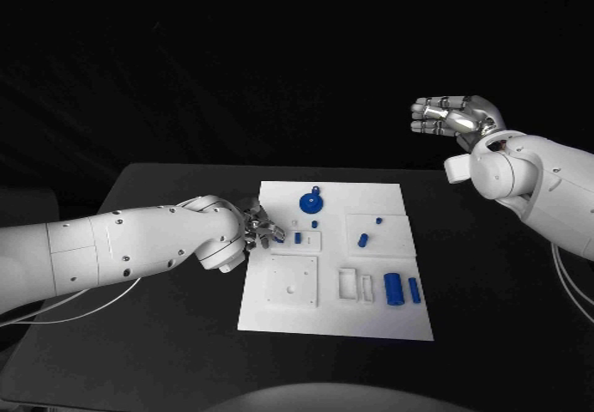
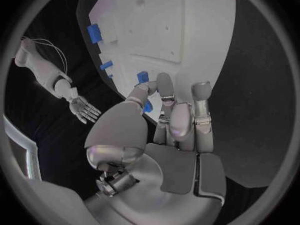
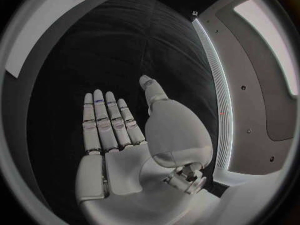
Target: Assemble the parts on the task board
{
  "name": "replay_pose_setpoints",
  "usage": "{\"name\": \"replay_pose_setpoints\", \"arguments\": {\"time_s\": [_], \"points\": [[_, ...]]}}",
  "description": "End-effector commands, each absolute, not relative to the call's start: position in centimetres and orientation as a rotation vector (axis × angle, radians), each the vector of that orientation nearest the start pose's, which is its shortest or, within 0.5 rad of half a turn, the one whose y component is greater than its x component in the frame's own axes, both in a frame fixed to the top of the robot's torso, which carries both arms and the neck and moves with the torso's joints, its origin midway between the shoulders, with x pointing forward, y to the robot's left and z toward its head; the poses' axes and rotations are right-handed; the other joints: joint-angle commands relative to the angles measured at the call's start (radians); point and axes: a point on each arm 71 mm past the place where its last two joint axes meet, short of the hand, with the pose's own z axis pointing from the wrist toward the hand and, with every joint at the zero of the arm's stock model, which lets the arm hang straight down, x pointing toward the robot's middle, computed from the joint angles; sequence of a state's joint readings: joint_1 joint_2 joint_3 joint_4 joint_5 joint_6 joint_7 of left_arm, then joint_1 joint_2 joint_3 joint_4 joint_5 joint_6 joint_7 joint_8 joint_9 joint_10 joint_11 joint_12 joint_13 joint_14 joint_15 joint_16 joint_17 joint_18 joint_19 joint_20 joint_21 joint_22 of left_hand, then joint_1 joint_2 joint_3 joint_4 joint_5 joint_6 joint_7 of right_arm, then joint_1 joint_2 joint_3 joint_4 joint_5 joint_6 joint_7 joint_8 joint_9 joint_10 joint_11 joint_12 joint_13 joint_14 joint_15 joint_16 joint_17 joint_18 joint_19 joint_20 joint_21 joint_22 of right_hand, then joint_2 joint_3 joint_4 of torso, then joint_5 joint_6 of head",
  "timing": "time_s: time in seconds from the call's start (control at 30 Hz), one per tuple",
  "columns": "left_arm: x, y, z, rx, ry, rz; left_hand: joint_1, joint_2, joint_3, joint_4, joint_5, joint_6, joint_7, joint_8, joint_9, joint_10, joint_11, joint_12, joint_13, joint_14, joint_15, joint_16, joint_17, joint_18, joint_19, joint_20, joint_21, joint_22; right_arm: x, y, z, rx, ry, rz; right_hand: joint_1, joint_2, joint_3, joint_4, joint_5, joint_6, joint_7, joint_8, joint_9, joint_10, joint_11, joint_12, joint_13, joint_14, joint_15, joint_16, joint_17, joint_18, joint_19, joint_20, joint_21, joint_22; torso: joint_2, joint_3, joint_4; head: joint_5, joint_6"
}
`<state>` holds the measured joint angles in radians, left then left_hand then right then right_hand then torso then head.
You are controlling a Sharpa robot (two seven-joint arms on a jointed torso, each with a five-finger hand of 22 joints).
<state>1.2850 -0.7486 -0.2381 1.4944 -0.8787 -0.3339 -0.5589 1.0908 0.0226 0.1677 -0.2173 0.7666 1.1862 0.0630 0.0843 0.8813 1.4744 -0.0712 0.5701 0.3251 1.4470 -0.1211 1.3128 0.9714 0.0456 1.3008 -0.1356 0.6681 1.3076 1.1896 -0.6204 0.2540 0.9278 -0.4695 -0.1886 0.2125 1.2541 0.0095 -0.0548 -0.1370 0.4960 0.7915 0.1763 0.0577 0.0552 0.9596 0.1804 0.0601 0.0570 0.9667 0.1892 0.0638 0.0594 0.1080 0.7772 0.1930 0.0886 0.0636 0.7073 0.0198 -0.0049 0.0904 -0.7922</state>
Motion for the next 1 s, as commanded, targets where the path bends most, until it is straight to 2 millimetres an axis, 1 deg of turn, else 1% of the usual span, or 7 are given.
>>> {"name": "replay_pose_setpoints", "arguments": {"time_s": [0.03, 0.23, 0.33, 0.5, 0.8, 1.0], "points": [[47.5, 19.6, -24.8, -0.558, 2.153, -0.404, 0.003, 0.01, 0.019, -0.023, 0.004, 0.168, -0.102, 0.001, 0.003, 0.041, -0.012, 0.003, 0.0, 0.004, 0.002, 0.005, -0.001, -0.001, 0.0, 0.008, 0.004, 0.035, 59.9, -28.3, -13.6, 0.878, 1.342, 1.202, 0.0, 0.009, 0.0, -0.003, 0.003, -0.002, 0.007, -0.004, -0.002, -0.001, -0.002, -0.004, -0.001, -0.006, -0.001, -0.001, 0.001, -0.006, -0.006, 0.002, -0.002, -0.001, 0.0, 0.0003, -0.0002, 0.0, 0.0], [47.6, 19.6, -24.9, -0.566, 2.164, -0.401, 0.002, 0.012, 0.021, -0.022, 0.004, 0.168, -0.102, 0.001, 0.006, 0.041, -0.012, 0.003, -0.001, 0.004, 0.002, 0.006, 0.001, 0.0, -0.001, 0.008, 0.006, 0.035, 59.9, -28.3, -13.8, 0.879, 1.346, 1.202, 0.0, 0.009, 0.0, -0.003, 0.003, -0.002, 0.007, -0.004, -0.002, -0.001, -0.002, -0.004, -0.001, -0.006, -0.001, -0.001, 0.001, -0.006, -0.006, 0.002, -0.002, -0.001, 0.0, 0.0003, -0.0005, 0.002, -0.002], [47.7, 19.6, -25.0, -0.579, 2.182, -0.4, 0.002, 0.013, 0.024, -0.024, 0.011, 0.169, -0.102, 0.001, 0.007, 0.041, -0.012, 0.004, -0.001, 0.004, 0.002, 0.007, 0.001, 0.0, -0.001, 0.008, 0.008, 0.035, 59.9, -28.3, -13.9, 0.88, 1.348, 1.202, -0.002, 0.008, 0.004, -0.008, 0.003, -0.002, 0.007, -0.004, -0.002, -0.002, -0.002, -0.004, -0.001, -0.006, -0.001, -0.001, 0.001, -0.006, -0.006, 0.002, -0.002, -0.001, 0.0, 0.0004, -0.0013, 0.003, -0.002], [47.7, 19.5, -25.1, -0.581, 2.205, -0.397, 0.001, 0.013, 0.028, -0.029, 0.017, 0.169, -0.102, 0.0, 0.009, 0.041, -0.012, 0.004, -0.002, 0.004, 0.003, 0.007, 0.001, 0.0, -0.003, 0.008, 0.008, 0.035, 59.8, -28.3, -14.0, 0.882, 1.35, 1.201, -0.002, 0.008, 0.004, -0.008, 0.003, -0.002, 0.007, -0.004, -0.002, -0.002, -0.002, -0.004, -0.001, -0.006, -0.001, -0.001, 0.001, -0.006, -0.006, 0.002, -0.002, -0.001, 0.001, -0.0003, -0.0007, 0.002, -0.003], [48.2, 19.3, -24.2, -0.537, 2.235, -0.388, 0.001, 0.014, 0.033, -0.033, 0.019, 0.168, -0.102, -0.001, 0.01, 0.041, -0.011, 0.003, -0.003, 0.004, 0.003, 0.008, 0.002, -0.001, -0.006, 0.009, 0.006, 0.034, 59.8, -28.2, -14.2, 0.884, 1.353, 1.201, -0.002, 0.008, 0.004, -0.008, 0.003, -0.002, 0.007, -0.004, -0.002, -0.002, -0.002, -0.004, -0.001, -0.006, -0.001, -0.001, 0.001, -0.006, -0.006, 0.002, -0.002, -0.001, 0.001, 0.0012, 0.0003, 0.004, -0.003], [48.3, 19.0, -23.9, -0.498, 2.257, -0.378, 0.001, 0.014, 0.034, -0.035, 0.019, 0.168, -0.101, -0.001, 0.01, 0.041, -0.011, 0.003, -0.003, 0.004, 0.004, 0.008, 0.002, -0.001, -0.007, 0.009, 0.005, 0.034, 59.8, -28.2, -14.3, 0.885, 1.355, 1.202, -0.002, 0.008, 0.004, -0.008, 0.003, -0.002, 0.007, -0.004, -0.002, -0.002, -0.002, -0.004, -0.001, -0.006, -0.001, -0.001, 0.001, -0.006, -0.006, 0.002, -0.002, -0.001, 0.0, 0.0006, 0.0001, 0.004, -0.005]]}}
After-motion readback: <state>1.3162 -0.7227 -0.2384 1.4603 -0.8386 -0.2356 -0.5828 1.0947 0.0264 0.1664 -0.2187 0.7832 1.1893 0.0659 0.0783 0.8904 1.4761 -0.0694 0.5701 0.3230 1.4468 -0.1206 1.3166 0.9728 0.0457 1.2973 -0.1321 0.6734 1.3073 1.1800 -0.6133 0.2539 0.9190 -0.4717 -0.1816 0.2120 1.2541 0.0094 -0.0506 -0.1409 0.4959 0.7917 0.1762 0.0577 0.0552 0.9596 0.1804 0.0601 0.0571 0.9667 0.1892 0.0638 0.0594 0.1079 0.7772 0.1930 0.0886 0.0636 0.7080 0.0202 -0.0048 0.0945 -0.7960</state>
